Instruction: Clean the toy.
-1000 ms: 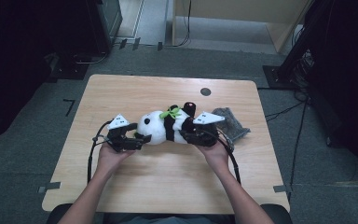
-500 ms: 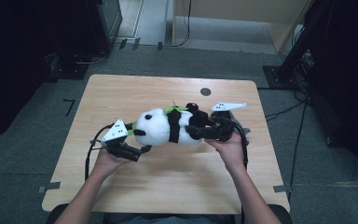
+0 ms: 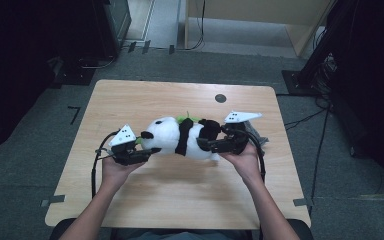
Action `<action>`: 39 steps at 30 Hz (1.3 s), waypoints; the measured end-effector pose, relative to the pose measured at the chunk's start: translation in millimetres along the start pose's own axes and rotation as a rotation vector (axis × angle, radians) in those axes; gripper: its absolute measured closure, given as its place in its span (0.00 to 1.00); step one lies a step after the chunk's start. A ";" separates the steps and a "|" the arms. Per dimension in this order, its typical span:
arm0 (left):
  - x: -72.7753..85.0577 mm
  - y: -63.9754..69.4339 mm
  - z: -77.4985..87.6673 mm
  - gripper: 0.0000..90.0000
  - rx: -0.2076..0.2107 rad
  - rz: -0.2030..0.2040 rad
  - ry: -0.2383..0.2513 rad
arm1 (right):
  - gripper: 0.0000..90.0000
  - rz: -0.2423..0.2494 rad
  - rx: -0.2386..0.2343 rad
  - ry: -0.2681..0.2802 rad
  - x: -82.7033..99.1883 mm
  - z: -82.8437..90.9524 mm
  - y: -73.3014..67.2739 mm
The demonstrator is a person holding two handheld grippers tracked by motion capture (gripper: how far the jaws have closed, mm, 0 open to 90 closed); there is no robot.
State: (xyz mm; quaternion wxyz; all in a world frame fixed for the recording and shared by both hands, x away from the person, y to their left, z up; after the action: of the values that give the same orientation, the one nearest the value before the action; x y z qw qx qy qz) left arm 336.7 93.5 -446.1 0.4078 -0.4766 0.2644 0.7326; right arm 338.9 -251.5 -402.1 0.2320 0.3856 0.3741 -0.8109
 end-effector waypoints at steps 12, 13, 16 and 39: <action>-15.0 -13.1 13.7 0.55 0.083 0.157 0.004 | 0.14 0.221 -0.056 0.062 24.2 -9.7 8.7; -16.8 -9.5 10.5 0.55 0.127 0.178 -0.005 | 0.11 0.240 -0.072 0.061 25.3 -13.3 6.2; -17.2 -7.5 7.7 0.54 0.142 0.225 -0.003 | 0.16 0.275 -0.015 0.072 26.9 -18.4 -0.9; 6.6 11.7 -4.5 0.24 0.001 -0.077 -0.005 | 0.51 -0.130 0.026 0.026 7.0 19.2 23.1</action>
State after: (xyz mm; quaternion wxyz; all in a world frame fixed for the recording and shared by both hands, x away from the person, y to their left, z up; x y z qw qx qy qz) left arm 327.5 86.1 -454.0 0.4367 -0.4845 0.2450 0.7173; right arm 341.4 -281.4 -409.5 0.1687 0.3740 0.3908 -0.8240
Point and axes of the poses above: each handheld gripper's, and its own axes: z roughly backward along the jaws, x roughly out of its underside, y roughly to its right, the point moved 1 cm from there along -z, roughly forward along the jaws, and after that the axes turned 11 degrees about -z, right-handed, at the moved point
